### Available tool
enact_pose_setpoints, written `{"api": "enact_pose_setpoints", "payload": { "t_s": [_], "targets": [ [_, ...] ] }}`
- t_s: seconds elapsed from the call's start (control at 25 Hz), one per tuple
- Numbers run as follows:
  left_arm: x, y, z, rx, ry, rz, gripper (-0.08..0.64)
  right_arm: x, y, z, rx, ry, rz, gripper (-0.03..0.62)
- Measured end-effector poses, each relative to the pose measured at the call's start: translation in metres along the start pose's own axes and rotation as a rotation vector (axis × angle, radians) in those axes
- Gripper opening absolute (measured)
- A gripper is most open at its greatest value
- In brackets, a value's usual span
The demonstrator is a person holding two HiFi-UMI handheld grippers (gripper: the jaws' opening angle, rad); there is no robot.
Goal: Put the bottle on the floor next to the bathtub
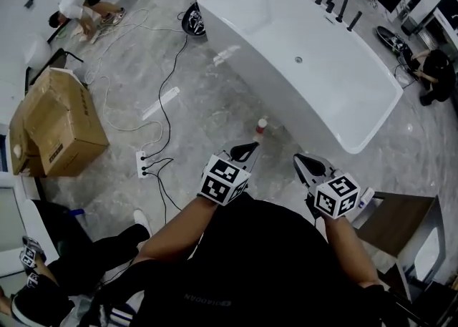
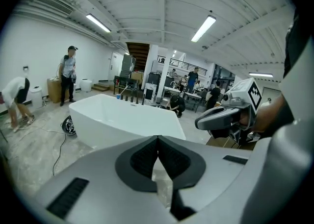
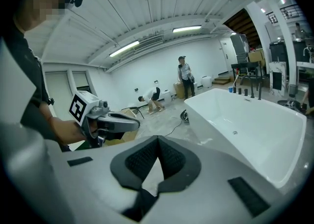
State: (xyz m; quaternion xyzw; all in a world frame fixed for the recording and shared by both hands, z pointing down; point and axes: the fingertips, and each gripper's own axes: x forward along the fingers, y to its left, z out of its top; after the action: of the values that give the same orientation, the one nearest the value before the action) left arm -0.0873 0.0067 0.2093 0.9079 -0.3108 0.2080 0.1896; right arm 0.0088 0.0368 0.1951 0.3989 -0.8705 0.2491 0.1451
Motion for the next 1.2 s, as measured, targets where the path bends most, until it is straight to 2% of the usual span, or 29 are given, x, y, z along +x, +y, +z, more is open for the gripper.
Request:
{"api": "enact_pose_setpoints", "payload": {
  "t_s": [0.32,0.48,0.88,1.2],
  "targets": [
    [-0.012,-0.054,-0.022,0.011,0.009,0.045,0.015,-0.050,0.009,-0.028,-0.043,-0.026,-0.023,0.035],
    [-0.015,-0.063,-0.027,0.016,0.024,0.068,0.015,-0.061,0.011,-0.037,-0.031,-0.043,-0.021,0.035],
    [-0.017,-0.088,-0.034,0.048,0.053,0.066,0.015,-0.077,0.014,-0.066,0.001,-0.033,-0.022,0.035],
    [-0.020,-0.101,-0.035,0.055,0.053,0.062,0.015,-0.083,0.017,-0.069,-0.002,-0.038,-0.018,0.035]
  ]
}}
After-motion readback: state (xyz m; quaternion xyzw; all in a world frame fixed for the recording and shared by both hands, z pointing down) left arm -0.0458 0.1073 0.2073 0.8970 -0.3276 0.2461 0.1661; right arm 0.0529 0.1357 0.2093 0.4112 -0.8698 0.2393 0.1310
